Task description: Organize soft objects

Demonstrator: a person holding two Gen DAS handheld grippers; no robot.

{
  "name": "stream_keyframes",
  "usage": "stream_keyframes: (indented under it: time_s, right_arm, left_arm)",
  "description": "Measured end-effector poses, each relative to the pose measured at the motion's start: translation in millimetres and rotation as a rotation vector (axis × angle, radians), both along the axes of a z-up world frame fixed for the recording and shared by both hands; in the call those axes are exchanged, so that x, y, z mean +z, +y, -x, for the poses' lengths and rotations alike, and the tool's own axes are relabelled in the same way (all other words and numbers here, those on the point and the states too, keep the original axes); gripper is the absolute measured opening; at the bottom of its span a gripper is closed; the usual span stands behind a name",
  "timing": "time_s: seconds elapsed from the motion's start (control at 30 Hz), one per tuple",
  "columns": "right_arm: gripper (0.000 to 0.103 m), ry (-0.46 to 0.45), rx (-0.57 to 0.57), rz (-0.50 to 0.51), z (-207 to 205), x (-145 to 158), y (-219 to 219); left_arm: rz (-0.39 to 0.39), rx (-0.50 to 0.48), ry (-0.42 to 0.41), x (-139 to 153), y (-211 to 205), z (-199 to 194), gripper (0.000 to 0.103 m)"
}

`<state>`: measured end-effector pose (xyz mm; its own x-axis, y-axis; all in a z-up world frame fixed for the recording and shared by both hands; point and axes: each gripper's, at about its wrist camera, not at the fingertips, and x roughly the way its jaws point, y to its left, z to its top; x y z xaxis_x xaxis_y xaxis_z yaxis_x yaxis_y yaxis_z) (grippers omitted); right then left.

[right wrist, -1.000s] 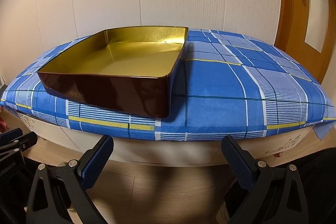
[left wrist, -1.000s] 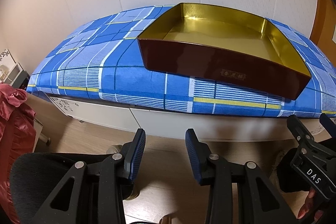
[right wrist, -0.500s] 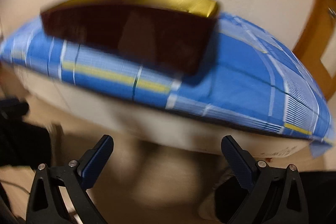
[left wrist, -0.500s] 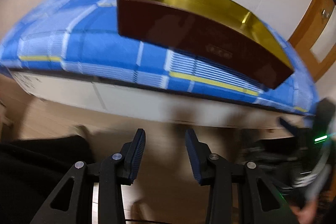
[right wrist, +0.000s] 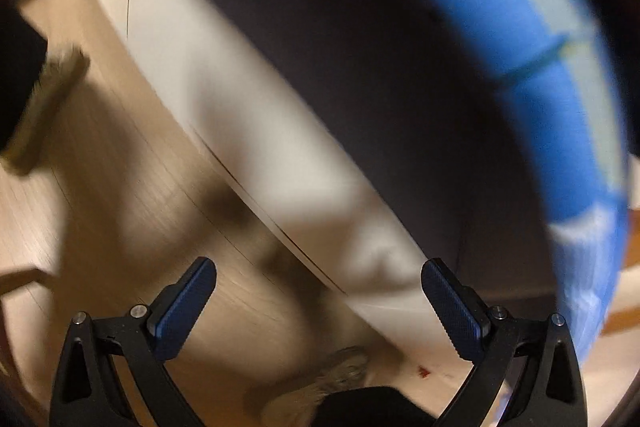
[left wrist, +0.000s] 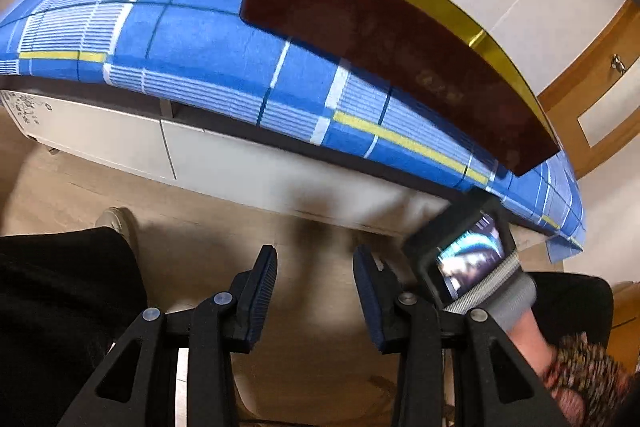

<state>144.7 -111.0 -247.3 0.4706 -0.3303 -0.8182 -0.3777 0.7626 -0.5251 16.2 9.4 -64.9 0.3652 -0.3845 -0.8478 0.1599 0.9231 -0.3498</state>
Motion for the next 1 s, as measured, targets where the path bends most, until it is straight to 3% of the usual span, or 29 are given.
stream_keyframes:
  time_s: [0.17,0.47,0.73,1.0]
  right_arm:
    - [0.103,0.021,0.098,0.095,-19.7,-16.9,-7.6]
    - [0.103,0.080,0.103,0.062,-47.6,-37.4,-19.9]
    - [0.103,0.084,0.163,0.160,-38.6,-43.3,-16.0]
    - [0.103,0.102,0.170,0.135,-33.4,-37.2,-14.9]
  left_arm:
    - [-0.004,0.006,0.053,-12.0,3.6,-0.4,0.039]
    - [-0.029,0.009,0.097,-20.5,0.2,-1.2,0.041]
    - [-0.057,-0.006,0.106,-18.7,-3.4,-0.2,0.041]
    - [-0.068,-0.006,0.113,-23.1,-4.5,-7.0,0.041]
